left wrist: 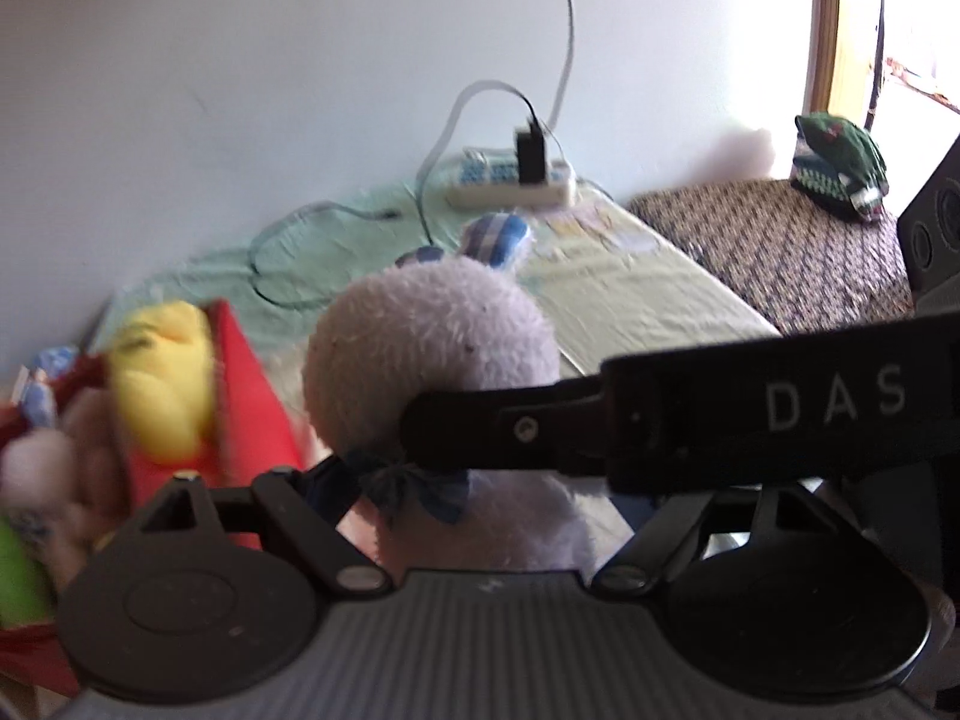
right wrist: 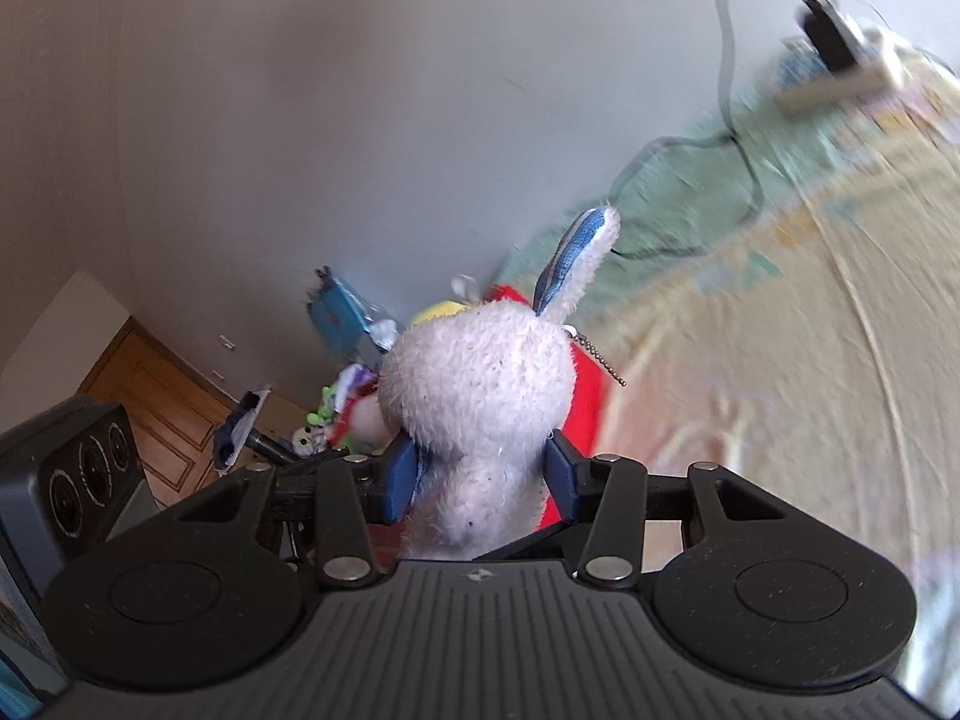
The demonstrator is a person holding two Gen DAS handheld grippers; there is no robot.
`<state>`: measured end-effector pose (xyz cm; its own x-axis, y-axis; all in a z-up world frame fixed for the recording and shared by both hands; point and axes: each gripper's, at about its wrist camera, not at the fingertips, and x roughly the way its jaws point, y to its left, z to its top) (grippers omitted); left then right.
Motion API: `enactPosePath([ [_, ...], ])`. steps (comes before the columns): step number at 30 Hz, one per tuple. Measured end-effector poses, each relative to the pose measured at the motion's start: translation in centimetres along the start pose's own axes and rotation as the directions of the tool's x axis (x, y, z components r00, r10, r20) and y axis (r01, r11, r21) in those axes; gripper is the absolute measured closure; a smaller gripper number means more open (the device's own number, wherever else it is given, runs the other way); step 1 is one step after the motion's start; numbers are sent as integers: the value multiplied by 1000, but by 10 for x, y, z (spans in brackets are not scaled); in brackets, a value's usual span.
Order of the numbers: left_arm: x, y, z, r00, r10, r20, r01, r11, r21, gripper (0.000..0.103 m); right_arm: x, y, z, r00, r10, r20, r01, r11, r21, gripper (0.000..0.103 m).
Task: Organize objects
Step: 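Lift the pink bunny plush off the bed with the right gripper, then carry the pink bunny plush with the right gripper over the red box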
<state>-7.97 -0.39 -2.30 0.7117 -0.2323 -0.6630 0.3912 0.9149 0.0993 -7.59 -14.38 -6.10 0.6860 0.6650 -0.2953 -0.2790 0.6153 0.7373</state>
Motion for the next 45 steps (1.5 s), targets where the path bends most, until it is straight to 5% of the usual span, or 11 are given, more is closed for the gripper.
enactPosePath([
  [7, -38, 45, -2, 995, 35, 99, -36, 999, 11, 22, 28, 50, -3, 997, 34, 66, -27, 995, -100, 55],
  [19, -69, 151, -24, 984, 104, 144, -99, 994, -44, 23, 117, 113, -19, 995, 75, 68, -62, 982, -181, 55],
  [31, -23, 203, -39, 997, 45, 62, -42, 998, -49, 25, 182, 109, -25, 996, -81, 35, 86, 983, -160, 55],
  [45, 8, 224, -46, 1000, -13, -10, 12, 998, -68, 18, 193, 106, -37, 984, -179, -7, 177, 977, -123, 54],
])
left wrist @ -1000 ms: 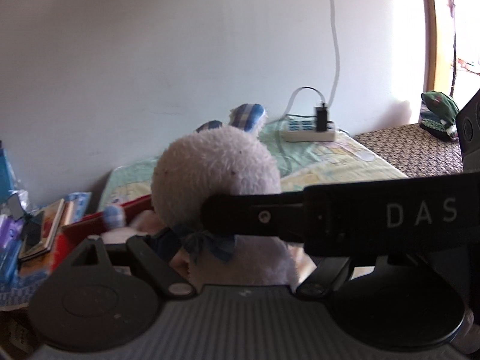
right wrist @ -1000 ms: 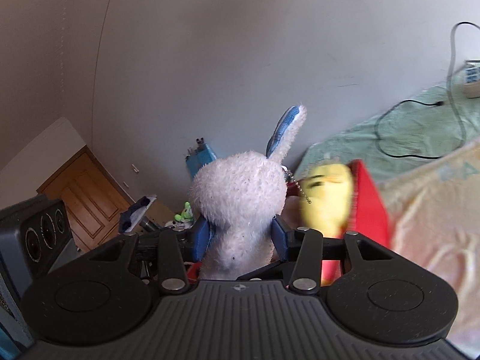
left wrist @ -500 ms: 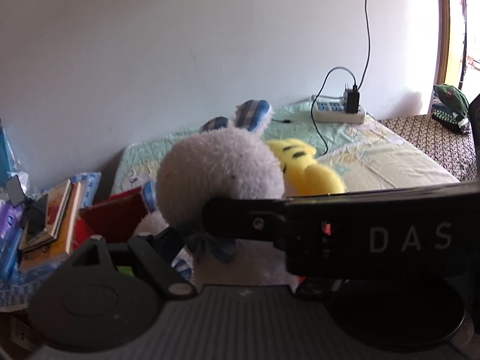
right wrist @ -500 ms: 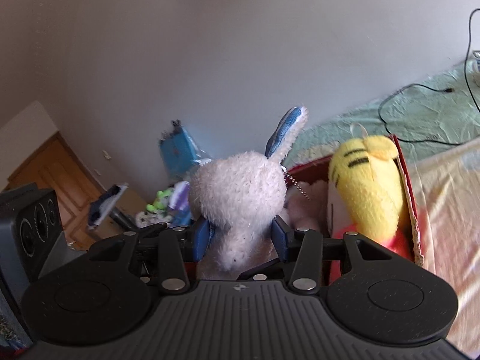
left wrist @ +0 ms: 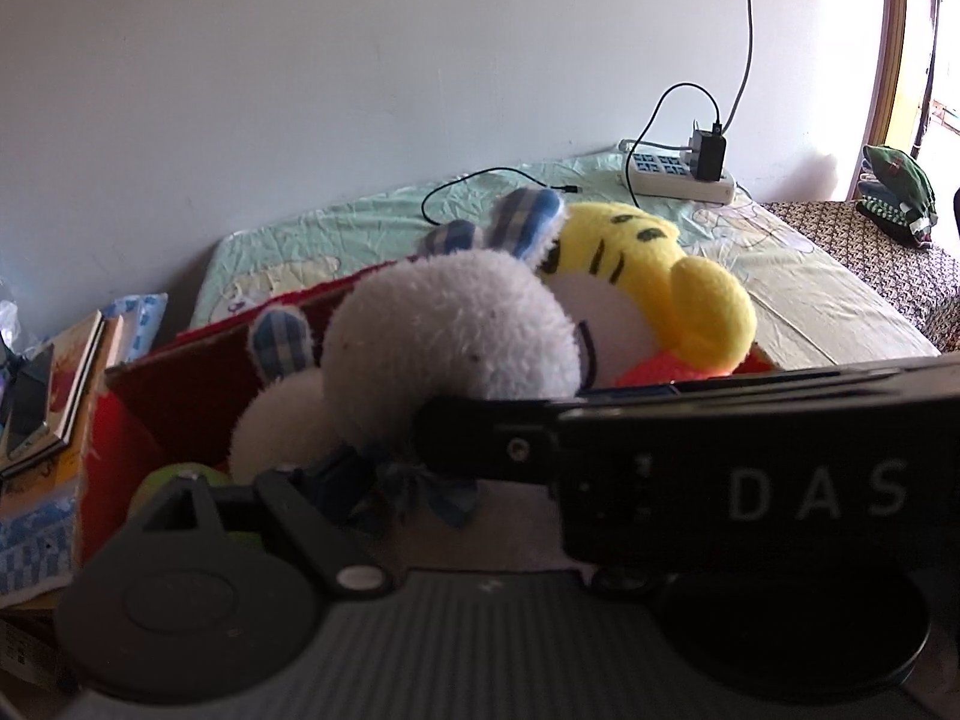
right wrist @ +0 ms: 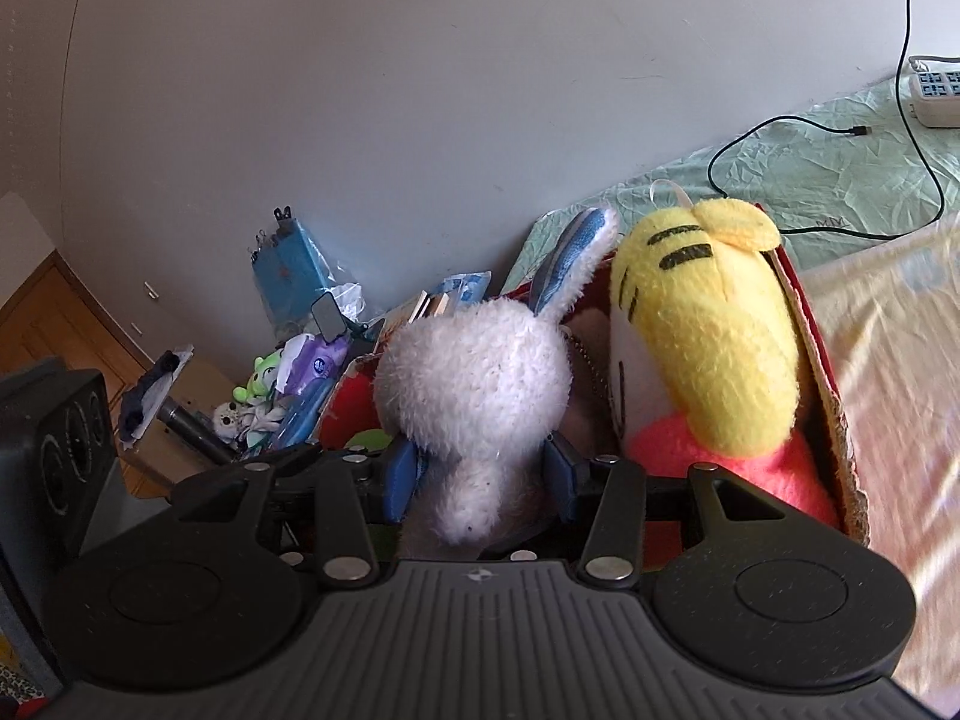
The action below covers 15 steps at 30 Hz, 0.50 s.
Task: Organize objects
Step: 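Carry the pink bunny plush with the right gripper over the red box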
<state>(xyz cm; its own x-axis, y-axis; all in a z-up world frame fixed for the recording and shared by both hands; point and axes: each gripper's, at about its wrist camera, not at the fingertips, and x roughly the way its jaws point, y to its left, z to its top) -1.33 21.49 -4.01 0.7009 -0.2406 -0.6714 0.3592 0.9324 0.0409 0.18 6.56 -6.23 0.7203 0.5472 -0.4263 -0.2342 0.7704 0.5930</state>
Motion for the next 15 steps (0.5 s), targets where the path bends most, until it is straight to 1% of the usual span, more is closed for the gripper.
enactPosePath([
  [3, 0, 0, 1, 1000, 0, -6, 0, 1000, -1, 16, 1, 2, 1, 1000, -7, 1, 7, 1000, -1, 53],
  [6, -4, 0, 0, 1000, -1, -10, 1, 1000, -5, 12, -4, 5, 0, 1000, -9, 10, 9, 1000, -3, 50],
  [7, -6, 0, -1, 1000, 0, -9, 0, 1000, -6, 11, -7, 5, -1, 1000, -8, 17, 8, 1000, 1, 48],
  [10, -13, 0, -1, 1000, 19, 1, -19, 1000, -4, 9, -14, 5, 0, 999, -7, 40, 6, 1000, 16, 46],
  [15, -26, 2, -1, 998, 57, 5, -57, 998, -9, 6, -29, 5, 1, 997, -18, 80, 13, 998, 64, 46],
])
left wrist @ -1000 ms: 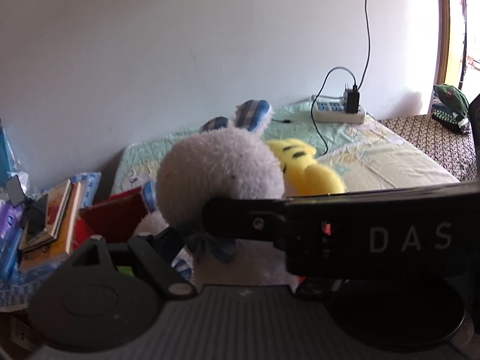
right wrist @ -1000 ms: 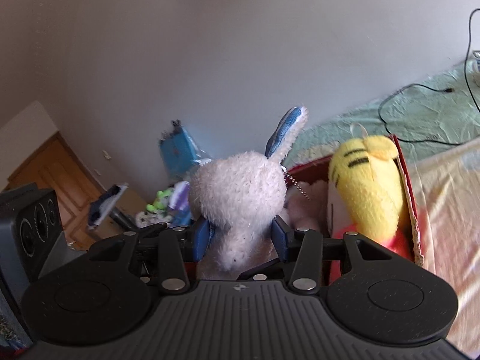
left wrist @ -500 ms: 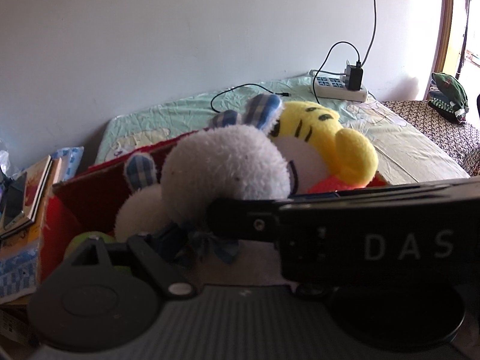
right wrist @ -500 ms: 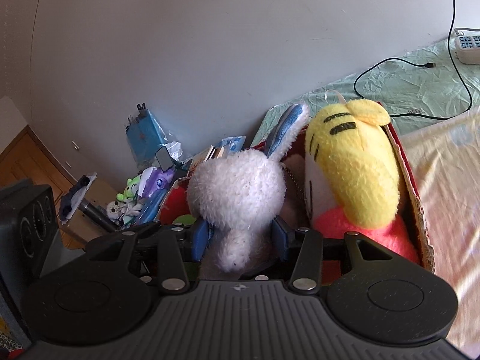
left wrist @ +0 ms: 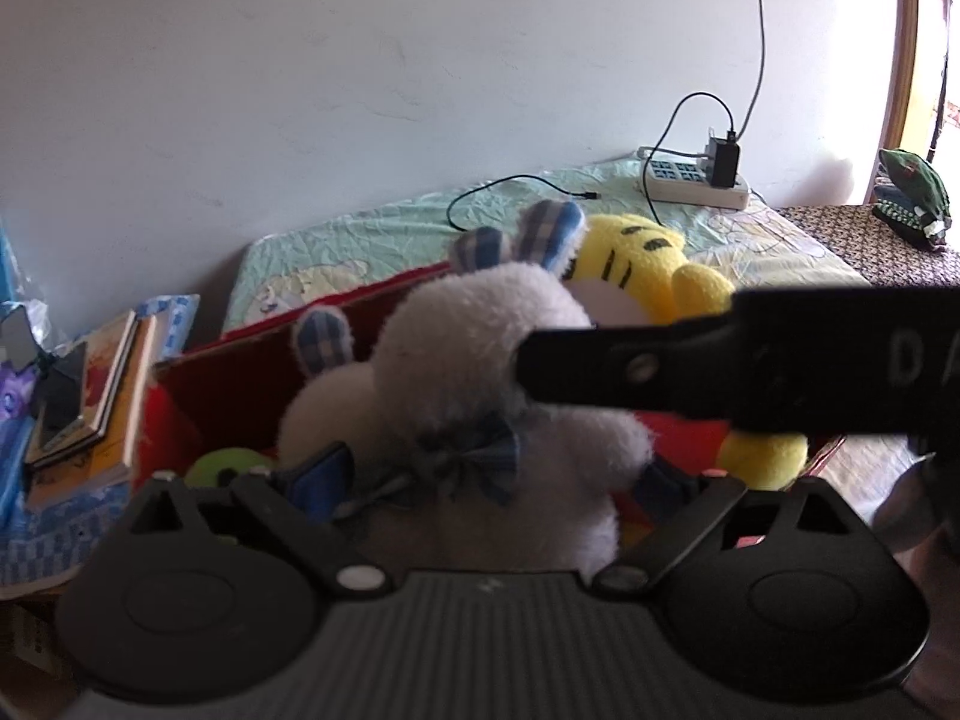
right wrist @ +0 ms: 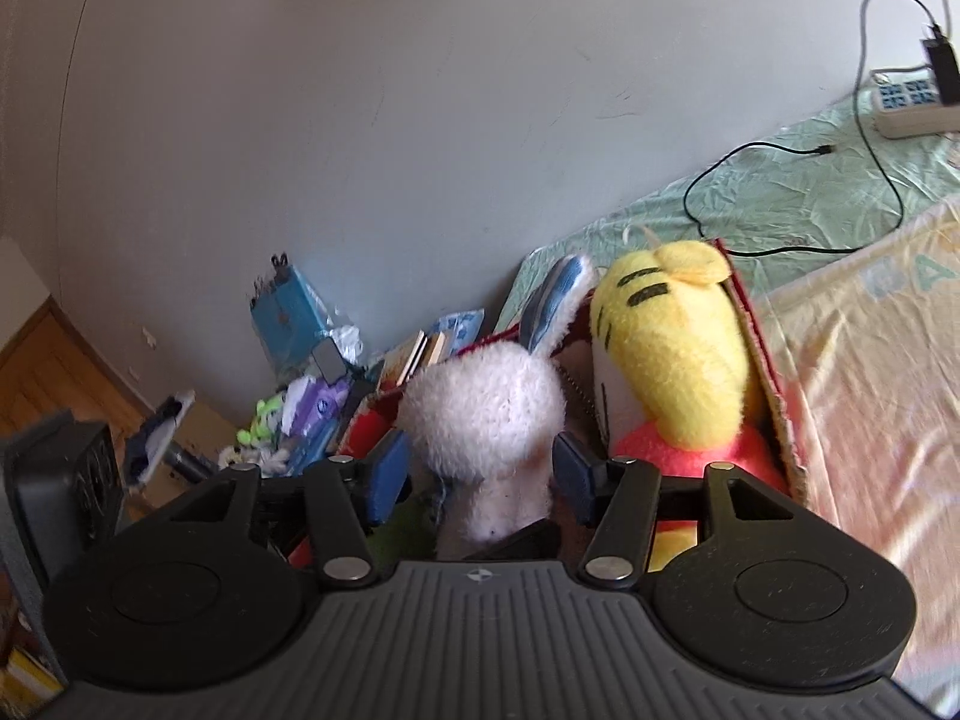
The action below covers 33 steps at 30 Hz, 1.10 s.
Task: Organize objects
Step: 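Lower the pink bunny into the red box and open the right gripper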
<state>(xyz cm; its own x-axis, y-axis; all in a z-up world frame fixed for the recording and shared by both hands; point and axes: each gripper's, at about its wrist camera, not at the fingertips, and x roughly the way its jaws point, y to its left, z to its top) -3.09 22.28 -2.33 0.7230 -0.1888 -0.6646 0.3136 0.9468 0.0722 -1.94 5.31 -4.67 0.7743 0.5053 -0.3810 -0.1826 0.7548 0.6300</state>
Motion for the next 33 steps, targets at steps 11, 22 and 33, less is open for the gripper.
enactPosePath([
  [11, -14, -6, -1, 993, 88, -74, -90, 996, -24, 6, -23, 15, -8, 992, -117, 50, 118, 993, -12, 46],
  [22, -23, -6, -4, 983, 121, -137, -129, 990, -54, 6, -40, 21, -25, 967, -236, 93, 240, 970, -30, 37],
  [33, -44, -22, 1, 982, 152, -111, -161, 984, -78, 5, -60, 9, -13, 959, -259, 119, 261, 965, -6, 31],
])
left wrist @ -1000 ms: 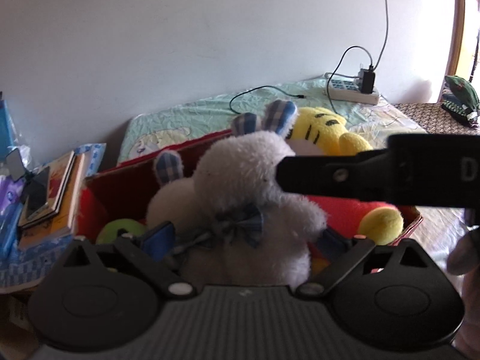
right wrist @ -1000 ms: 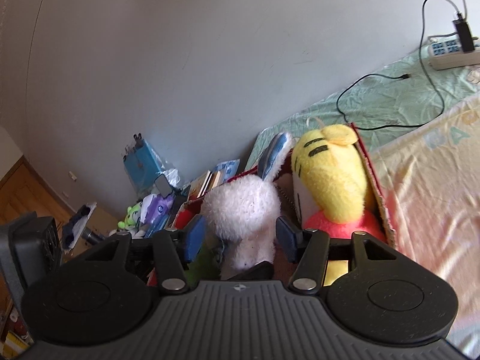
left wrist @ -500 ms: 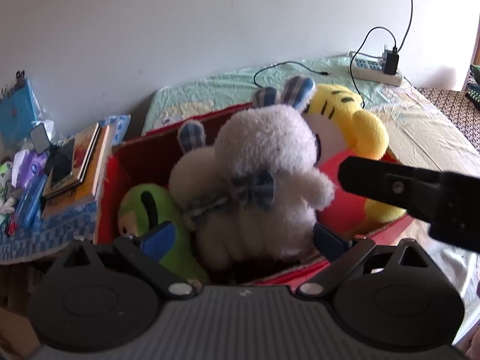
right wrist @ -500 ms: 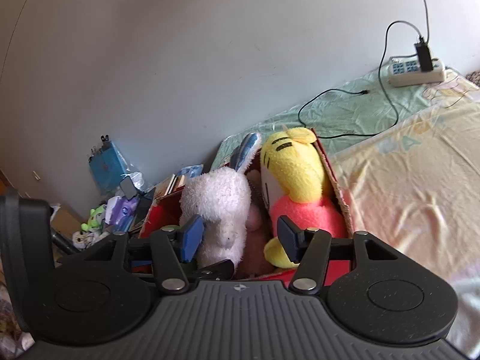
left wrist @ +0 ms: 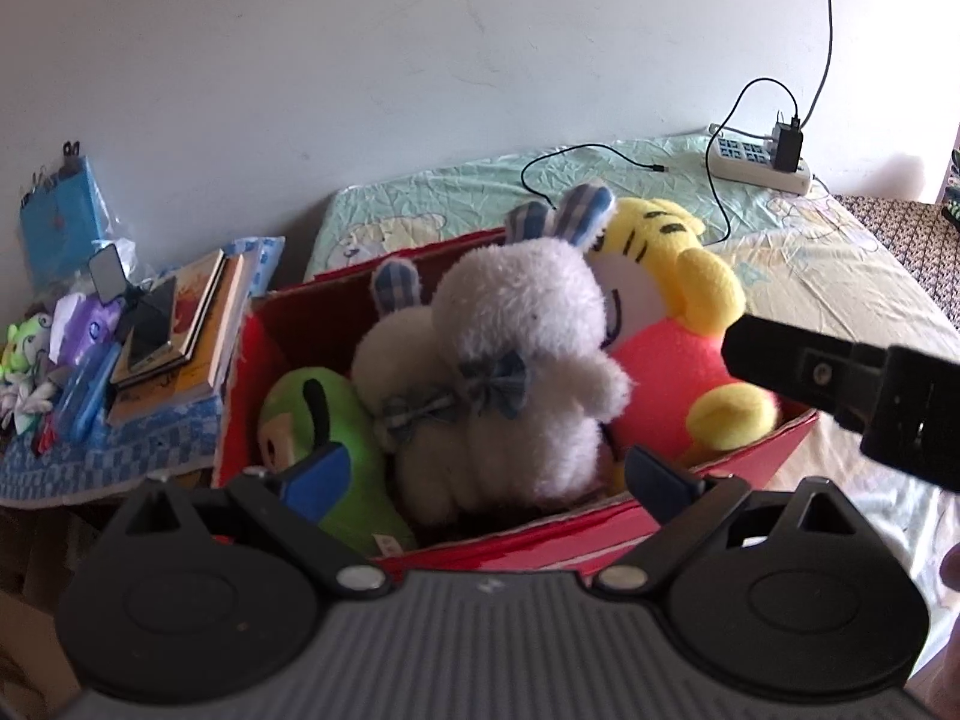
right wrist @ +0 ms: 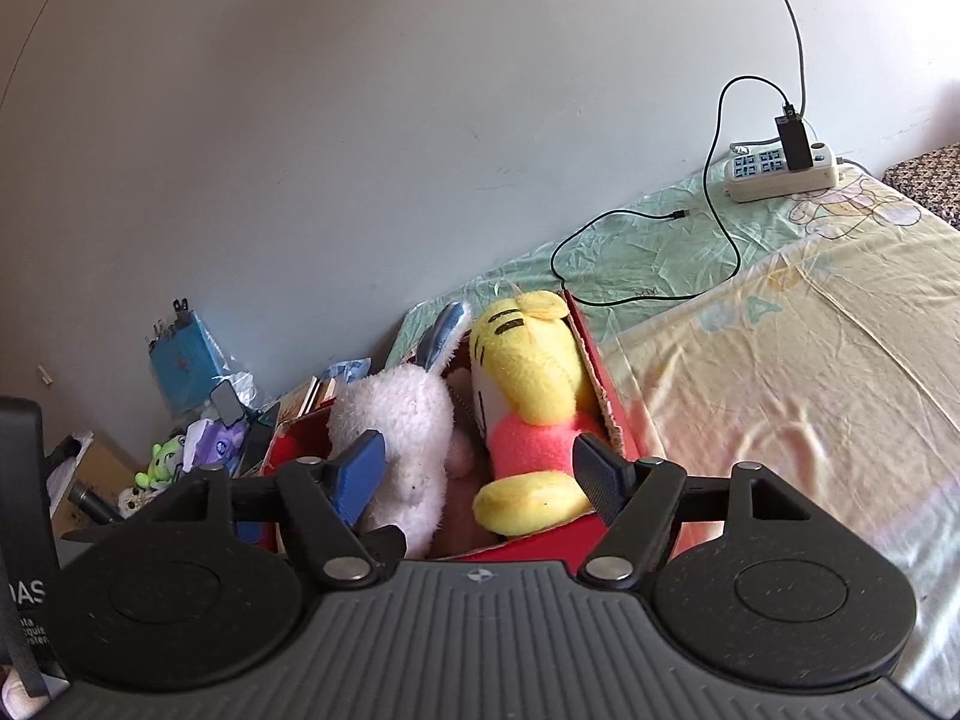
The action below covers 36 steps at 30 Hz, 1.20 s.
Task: Organize objects
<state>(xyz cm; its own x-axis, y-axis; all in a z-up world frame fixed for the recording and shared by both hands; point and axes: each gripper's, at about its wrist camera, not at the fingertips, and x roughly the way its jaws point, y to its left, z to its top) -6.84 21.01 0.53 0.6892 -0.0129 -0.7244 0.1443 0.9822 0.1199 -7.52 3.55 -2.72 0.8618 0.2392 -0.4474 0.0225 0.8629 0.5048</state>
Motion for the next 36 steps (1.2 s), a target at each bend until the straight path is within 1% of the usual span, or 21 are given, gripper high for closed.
enactPosePath([
  [2, -3, -7, 1, 1000, -1, -2, 0, 1000, -15, 5, -4, -5, 3, 1000, 4, -7, -4, 1000, -7, 31],
  [4, -7, -18, 0, 1000, -2, -3, 2, 1000, -8, 3, -10, -11, 5, 1000, 3, -7, -3, 1000, -13, 31],
  [7, -11, -40, -3, 1000, 17, -7, -17, 1000, 3, 3, -19, -23, 6, 1000, -12, -17, 11, 999, -30, 31],
  [10, -11, -63, -5, 999, 6, -40, -6, 1000, 9, 3, -30, -40, 7, 999, -38, -33, 37, 999, -31, 31],
  [12, -13, -78, -8, 999, 2, -54, -1, 1000, 18, 3, -36, -49, 7, 995, -84, -47, 82, 995, -55, 31],
  [14, -13, -92, -10, 998, 3, -66, -2, 1000, 19, 3, -39, -57, 4, 988, -134, -73, 127, 988, -89, 31],
  [18, -12, -116, -14, 995, 2, -97, 1, 1000, 25, 3, -49, -78, 1, 978, -180, -109, 169, 981, -100, 31],
  [23, -10, -142, -18, 992, 8, -127, -4, 999, 32, 3, -59, -103, 3, 962, -245, -119, 231, 965, -120, 31],
  [27, -7, -157, -21, 989, 19, -148, -14, 999, 33, 3, -61, -123, 4, 951, -275, -143, 261, 959, -108, 31],
  [31, -3, -167, -24, 984, 33, -176, -29, 999, 27, 2, -57, -138, 4, 940, -288, -182, 274, 957, -100, 30],
  [36, 3, -173, -25, 977, 55, -206, -52, 998, 20, 2, -51, -144, 4, 914, -354, -200, 334, 934, -127, 28],
])
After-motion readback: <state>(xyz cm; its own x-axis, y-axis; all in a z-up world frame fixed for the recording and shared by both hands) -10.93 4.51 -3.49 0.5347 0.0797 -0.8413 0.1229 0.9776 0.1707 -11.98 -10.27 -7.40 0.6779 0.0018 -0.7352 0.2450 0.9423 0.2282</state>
